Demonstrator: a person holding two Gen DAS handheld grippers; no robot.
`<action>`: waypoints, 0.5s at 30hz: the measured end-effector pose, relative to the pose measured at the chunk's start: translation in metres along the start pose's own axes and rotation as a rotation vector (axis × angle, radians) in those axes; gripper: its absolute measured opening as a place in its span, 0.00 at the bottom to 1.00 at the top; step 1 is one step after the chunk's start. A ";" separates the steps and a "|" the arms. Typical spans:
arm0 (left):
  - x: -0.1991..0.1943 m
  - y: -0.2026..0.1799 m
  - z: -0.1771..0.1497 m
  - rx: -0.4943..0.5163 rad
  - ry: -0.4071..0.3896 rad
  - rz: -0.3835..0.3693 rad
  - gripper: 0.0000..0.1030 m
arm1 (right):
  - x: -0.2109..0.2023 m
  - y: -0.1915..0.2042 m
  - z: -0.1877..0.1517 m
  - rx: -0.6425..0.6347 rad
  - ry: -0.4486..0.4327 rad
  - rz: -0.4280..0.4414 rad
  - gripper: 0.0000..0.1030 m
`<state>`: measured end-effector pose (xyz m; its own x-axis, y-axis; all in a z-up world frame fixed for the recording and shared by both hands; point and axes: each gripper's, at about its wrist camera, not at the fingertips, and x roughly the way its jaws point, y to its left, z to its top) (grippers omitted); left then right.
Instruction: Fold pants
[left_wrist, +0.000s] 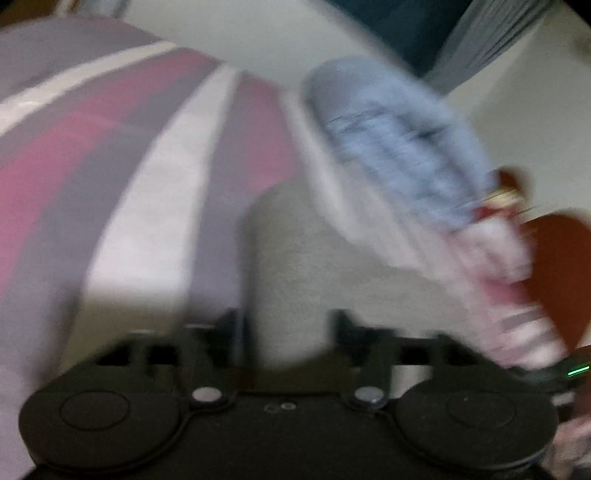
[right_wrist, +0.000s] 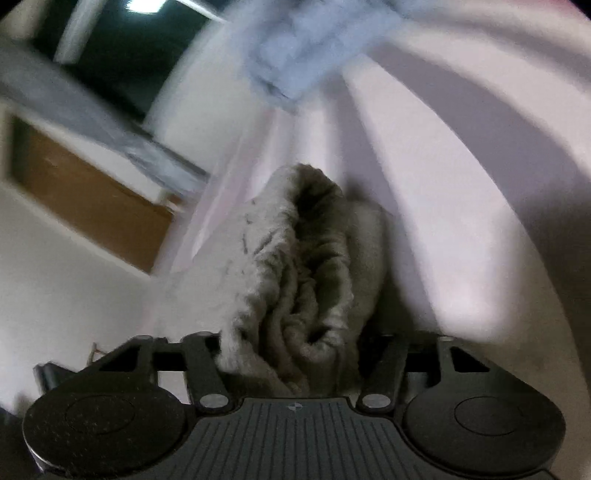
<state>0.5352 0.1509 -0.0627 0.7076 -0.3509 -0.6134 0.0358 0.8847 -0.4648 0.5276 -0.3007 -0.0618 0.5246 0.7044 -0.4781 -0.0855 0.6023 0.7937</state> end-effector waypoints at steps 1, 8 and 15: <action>-0.001 -0.004 -0.007 0.043 -0.036 0.021 0.69 | 0.000 -0.006 0.001 -0.002 -0.011 0.026 0.58; -0.083 0.012 -0.034 0.140 -0.148 0.213 0.95 | -0.055 0.007 0.001 -0.135 -0.109 -0.132 1.00; -0.191 0.034 -0.106 0.110 -0.246 0.364 0.95 | -0.167 0.023 -0.079 -0.383 -0.243 -0.274 1.00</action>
<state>0.3267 0.2155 -0.0292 0.8343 0.0603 -0.5480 -0.1805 0.9691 -0.1682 0.3710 -0.3751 0.0064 0.7482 0.4223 -0.5116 -0.1974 0.8780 0.4360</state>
